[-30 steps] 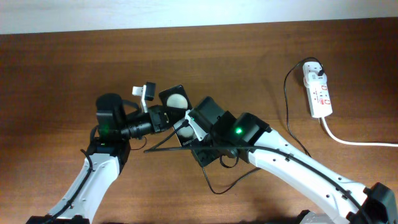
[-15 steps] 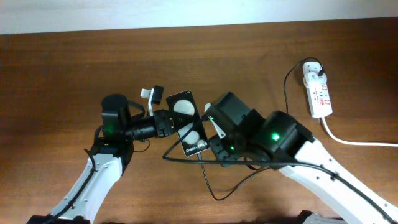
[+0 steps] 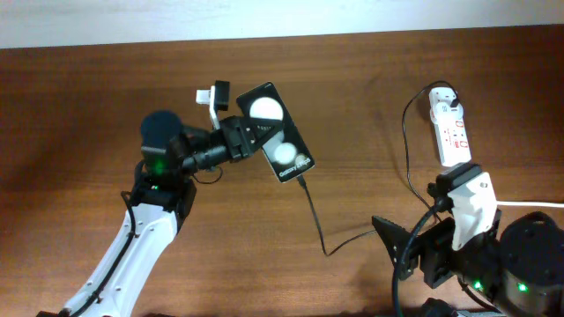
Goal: Plug charger to phone and switch on socket
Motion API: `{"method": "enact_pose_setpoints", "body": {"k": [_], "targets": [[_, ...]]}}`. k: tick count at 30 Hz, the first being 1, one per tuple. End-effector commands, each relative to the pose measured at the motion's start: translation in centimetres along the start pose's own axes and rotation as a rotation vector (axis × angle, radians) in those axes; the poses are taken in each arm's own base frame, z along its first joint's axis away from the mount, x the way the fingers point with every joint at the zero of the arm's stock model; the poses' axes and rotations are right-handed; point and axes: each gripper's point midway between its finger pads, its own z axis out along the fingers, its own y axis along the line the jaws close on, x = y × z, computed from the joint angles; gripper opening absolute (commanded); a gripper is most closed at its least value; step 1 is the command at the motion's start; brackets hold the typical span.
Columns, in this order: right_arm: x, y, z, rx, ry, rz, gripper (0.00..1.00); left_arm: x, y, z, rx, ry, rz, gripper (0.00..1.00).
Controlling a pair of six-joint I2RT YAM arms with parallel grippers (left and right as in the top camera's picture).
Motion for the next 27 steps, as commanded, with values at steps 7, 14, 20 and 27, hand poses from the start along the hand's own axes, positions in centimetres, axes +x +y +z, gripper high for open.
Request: {"method": "enact_pose_setpoints", "body": {"k": [7, 14, 20, 27], "targets": [[0.0, -0.6, -0.3, 0.028, -0.001, 0.001, 0.99, -5.1, 0.7, 3.3, -0.135, -0.070, -0.010, 0.00], [0.5, -0.7, -0.3, 0.034, 0.020, -0.004, 0.99, -8.0, 10.7, 7.9, -0.306, -0.010, -0.218, 0.00], [0.4, -1.1, -0.3, 0.059, 0.014, -0.004, 0.99, -5.8, 16.8, 7.6, -0.458, 0.049, -0.244, 0.00], [0.4, -0.8, 1.1, 0.069, 0.050, -0.012, 0.99, -1.2, 17.9, 6.1, -0.496, 0.268, -0.108, 0.00]]}}
